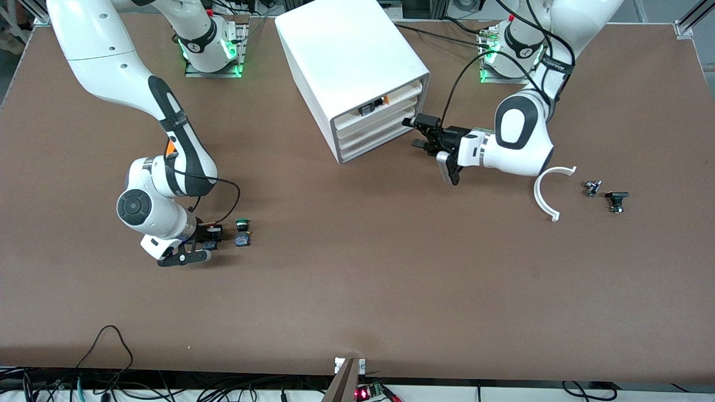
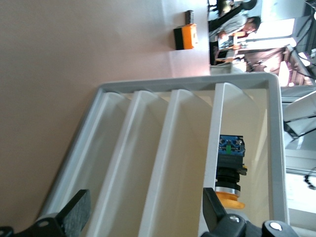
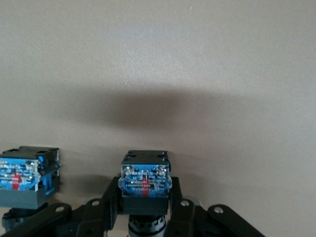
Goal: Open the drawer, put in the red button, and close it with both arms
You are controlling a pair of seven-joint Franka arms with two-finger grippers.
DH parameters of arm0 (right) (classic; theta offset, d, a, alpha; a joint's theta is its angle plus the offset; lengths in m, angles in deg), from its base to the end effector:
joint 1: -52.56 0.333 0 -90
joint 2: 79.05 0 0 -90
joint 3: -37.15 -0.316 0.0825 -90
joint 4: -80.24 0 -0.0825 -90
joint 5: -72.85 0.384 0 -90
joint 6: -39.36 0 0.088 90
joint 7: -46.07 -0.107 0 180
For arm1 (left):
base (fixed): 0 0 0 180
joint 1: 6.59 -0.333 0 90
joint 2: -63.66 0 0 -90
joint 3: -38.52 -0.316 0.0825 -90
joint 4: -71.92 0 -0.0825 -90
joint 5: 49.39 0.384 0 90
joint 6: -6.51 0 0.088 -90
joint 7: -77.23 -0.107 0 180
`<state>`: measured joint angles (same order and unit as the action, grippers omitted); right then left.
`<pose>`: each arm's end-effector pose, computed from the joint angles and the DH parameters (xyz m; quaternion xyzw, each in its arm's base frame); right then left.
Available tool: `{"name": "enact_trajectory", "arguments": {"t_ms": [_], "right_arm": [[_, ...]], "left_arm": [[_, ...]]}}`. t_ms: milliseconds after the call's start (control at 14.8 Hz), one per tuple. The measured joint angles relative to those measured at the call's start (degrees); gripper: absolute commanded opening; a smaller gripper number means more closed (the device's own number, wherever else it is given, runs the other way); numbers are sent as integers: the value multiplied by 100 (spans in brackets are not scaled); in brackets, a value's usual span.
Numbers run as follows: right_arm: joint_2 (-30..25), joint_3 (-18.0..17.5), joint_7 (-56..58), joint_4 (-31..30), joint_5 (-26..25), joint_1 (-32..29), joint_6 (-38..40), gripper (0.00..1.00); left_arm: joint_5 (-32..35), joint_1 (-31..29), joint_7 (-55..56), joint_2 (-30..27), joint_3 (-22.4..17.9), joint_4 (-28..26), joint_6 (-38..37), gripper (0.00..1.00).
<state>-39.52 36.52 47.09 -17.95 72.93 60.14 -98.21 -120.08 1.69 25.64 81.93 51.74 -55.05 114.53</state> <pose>0.6651 0.0953 0.1884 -0.9969 -0.0787 0.0015 0.0039 0.4502 -0.2543 0.2381 0.8079 -0.1779 -0.1291 0.5468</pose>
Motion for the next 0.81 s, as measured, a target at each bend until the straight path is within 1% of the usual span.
{"name": "enact_trajectory", "arguments": {"t_ms": [203, 338, 405, 473, 541, 608, 743, 811], "right_arm": [[-19, 13, 6, 183, 0, -2, 14, 0], [-27, 21, 8, 398, -11, -3, 239, 0], [-31, 24, 8, 549, -43, -3, 445, 0], [-37, 28, 9, 730, -94, -4, 673, 0], [-47, 33, 9, 914, -154, -4, 876, 0], [-63, 37, 9, 1105, -191, -4, 1070, 0], [-130, 40, 9, 1396, -217, -3, 1423, 0], [-160, 40, 7, 1518, -217, -2, 1602, 0]], "left_arm": [[-269, -2, -218, 83, 81, -239, 12, 91], [-594, -3, -404, 156, 171, -360, 12, 87], [-762, -2, -519, 191, 240, -432, 12, 83], [-914, -1, -646, 231, 323, -502, 19, 76], [-1008, 1, -785, 276, 390, -557, 38, 60], [-1057, 1, -922, 321, 425, -590, 59, 40], [-1063, -4, -1208, 412, 426, -611, 64, 4], [-1063, -4, -1308, 461, 426, -614, 64, 0]]}}
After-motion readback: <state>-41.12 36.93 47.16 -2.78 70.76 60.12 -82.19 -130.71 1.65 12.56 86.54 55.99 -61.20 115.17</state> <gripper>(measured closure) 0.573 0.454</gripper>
